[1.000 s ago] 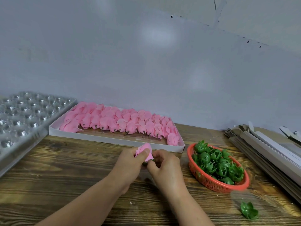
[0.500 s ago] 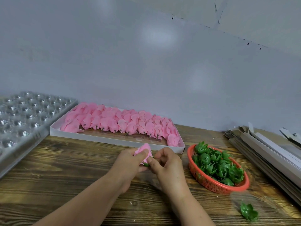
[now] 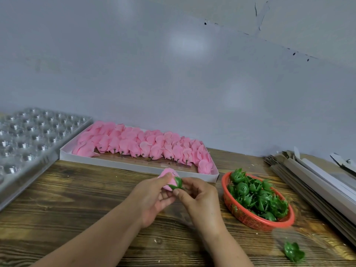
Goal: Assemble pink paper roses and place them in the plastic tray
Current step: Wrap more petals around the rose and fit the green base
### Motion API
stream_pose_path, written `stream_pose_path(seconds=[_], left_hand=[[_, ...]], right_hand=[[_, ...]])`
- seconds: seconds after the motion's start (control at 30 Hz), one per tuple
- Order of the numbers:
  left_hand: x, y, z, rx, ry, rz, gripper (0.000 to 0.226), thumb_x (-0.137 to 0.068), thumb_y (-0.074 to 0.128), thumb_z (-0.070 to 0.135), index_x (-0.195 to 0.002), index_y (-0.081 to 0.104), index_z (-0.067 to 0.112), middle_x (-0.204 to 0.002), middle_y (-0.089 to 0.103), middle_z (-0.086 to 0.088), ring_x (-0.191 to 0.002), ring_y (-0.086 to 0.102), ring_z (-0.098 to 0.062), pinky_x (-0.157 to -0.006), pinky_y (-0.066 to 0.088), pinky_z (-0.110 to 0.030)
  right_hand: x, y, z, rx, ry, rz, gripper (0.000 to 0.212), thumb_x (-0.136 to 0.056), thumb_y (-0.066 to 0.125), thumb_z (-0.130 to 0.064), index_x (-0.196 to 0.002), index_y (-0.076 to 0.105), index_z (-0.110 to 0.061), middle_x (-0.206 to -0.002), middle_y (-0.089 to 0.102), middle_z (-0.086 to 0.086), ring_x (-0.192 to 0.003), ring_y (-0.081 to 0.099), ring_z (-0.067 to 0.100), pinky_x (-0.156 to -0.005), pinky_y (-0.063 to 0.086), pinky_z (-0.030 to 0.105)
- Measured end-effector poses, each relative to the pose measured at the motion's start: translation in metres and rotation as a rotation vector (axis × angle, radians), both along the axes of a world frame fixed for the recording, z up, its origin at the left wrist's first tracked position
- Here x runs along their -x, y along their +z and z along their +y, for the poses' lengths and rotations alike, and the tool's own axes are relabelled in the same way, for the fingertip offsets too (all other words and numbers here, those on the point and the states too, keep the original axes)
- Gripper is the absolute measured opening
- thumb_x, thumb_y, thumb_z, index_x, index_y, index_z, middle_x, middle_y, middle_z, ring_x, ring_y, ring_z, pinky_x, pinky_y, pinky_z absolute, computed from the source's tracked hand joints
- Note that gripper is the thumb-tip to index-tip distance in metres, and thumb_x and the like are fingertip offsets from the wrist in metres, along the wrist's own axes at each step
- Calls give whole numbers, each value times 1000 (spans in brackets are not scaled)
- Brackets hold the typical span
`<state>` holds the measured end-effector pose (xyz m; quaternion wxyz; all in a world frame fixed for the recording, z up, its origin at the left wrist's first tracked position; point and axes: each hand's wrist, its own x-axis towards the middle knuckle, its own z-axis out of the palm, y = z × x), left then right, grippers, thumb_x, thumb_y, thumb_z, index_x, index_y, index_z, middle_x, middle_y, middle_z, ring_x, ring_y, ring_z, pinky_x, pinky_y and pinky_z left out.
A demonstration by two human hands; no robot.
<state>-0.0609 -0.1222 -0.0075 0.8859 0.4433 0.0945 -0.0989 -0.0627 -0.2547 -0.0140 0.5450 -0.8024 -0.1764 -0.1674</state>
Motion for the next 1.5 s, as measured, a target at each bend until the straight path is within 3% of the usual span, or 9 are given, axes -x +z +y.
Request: stream_pose_path(seconds=[0.3,0.53,0.7,0.93,1.1,1.23,1.3,1.4,1.5], left_hand=[[-2,1,1,-33,21,31,17,-93,60,10,-100,64,-4,-72,70,-15,-63,63,-20,-53,57,-28],[-1,1,4,-15,24,70,15,-94,58,11,-93,68,-1,-68,70,-12,-64,63,-19,-50,56,-27],[0,1,6,-71,15,73,15,-94,57,11,-93,69,1,-62,69,-9,-49,64,-15,-45,52,-25],[1,1,4,-157,-60,15,22,-93,61,23,-107,68,8,-72,71,-4,-59,66,-11,-54,53,-27],[4,1,0,-276,-162,-132,69,-63,63,68,-100,73,10,-91,74,-6,-83,70,-16,-66,55,-30],[13,-3,-9,-157,-349,-183,82,-50,77,72,-113,70,19,-112,72,-6,-100,66,-19,-86,52,-39],[12,-6,-15,-40,-394,-231,79,-44,87,62,-106,72,16,-105,72,-7,-92,66,-19,-86,50,-40],[8,-6,-15,124,-310,-221,45,-54,87,42,-86,75,13,-56,48,2,-53,46,-8,-64,50,-27],[7,-5,-9,175,-250,-211,32,-59,78,27,-88,79,14,-58,48,3,-44,35,-3,-47,37,-15]], right_hand=[[-1,-4,2,252,-107,-203,23,-76,74,-14,-98,73,-20,-87,72,-6,-82,66,12,-75,53,34],[7,1,13,574,-206,-636,22,-79,61,-19,-97,70,-10,-91,68,2,-71,66,20,-47,51,25],[11,1,17,697,-182,-630,33,-69,75,-10,-101,70,-7,-89,67,5,-65,66,22,-41,47,25],[11,2,15,626,-231,-618,16,-68,76,-11,-79,66,-7,-75,63,3,-59,60,20,-42,44,26],[9,11,10,225,-300,-330,18,-71,76,-8,-68,62,-18,-59,59,-5,-54,54,11,-52,47,28],[11,24,3,-196,-167,-39,28,-74,74,2,-66,66,-24,-53,62,-9,-50,52,1,-50,44,15],[13,26,6,-398,-24,145,16,-76,71,3,-69,69,-11,-57,66,2,-52,58,10,-49,48,22],[14,23,14,-606,116,395,5,-78,68,-1,-73,68,-1,-53,63,13,-41,56,13,-42,47,21],[13,21,18,-728,240,551,9,-71,69,-10,-70,69,-1,-50,60,15,-38,56,15,-40,50,20]])
